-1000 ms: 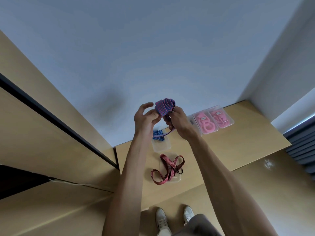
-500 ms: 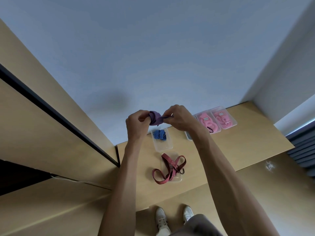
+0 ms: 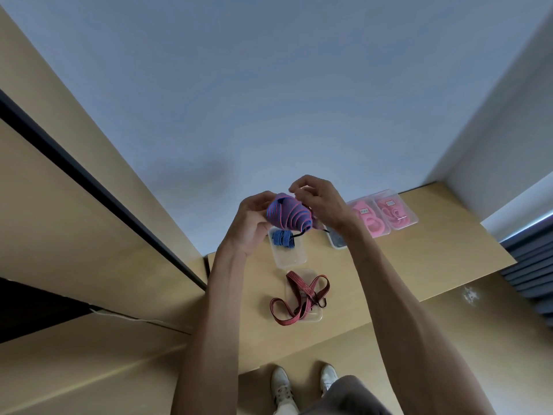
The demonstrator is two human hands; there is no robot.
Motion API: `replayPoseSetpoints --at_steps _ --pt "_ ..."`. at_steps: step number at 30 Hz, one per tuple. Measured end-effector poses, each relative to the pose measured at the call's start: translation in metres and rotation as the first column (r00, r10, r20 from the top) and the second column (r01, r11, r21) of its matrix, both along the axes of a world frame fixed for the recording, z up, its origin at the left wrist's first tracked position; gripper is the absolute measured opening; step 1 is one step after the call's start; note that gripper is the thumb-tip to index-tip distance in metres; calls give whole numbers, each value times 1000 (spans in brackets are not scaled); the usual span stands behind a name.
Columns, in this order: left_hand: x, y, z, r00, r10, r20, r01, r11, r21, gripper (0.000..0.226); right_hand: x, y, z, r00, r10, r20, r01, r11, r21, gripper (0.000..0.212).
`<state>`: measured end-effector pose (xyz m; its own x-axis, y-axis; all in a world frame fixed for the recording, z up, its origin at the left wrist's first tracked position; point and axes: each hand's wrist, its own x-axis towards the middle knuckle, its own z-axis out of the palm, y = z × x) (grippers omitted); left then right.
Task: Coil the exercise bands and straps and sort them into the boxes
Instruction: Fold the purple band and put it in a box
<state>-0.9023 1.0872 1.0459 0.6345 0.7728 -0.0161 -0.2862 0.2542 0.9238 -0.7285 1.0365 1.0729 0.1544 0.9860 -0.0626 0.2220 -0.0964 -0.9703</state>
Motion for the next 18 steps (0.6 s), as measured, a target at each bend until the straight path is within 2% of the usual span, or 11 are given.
replayPoseSetpoints --at_steps 5,8,10,12,14,16,18 --pt "6 0 3 998 65 -14 -66 993 -100 32 -11 -10 -11 994 38 -99 -28 995 93 33" --pt "5 5 2 985 136 -110 -151 979 -139 39 -15 -7 -15 947 -69 -315 60 997 -39 14" --pt "1 8 0 978 141 -154 -161 979 -129 37 -14 -4 -16 937 -112 -332 89 993 -83 13" --pt "-6 12 -2 966 130 -222 -156 982 -106 30 -8 -5 -13 961 -120 -249 112 993 -45 12" --pt "-12 16 -6 945 108 -308 -141 986 -85 27 -3 -8 -7 995 -98 -16 98 995 19 17" --pt "-16 19 -10 919 86 -385 -129 988 -88 26 0 -8 -3 977 -89 195 82 996 44 31" --pt "-18 19 -12 889 111 -444 -147 988 -47 22 2 -7 -2 951 -118 286 116 993 26 36"
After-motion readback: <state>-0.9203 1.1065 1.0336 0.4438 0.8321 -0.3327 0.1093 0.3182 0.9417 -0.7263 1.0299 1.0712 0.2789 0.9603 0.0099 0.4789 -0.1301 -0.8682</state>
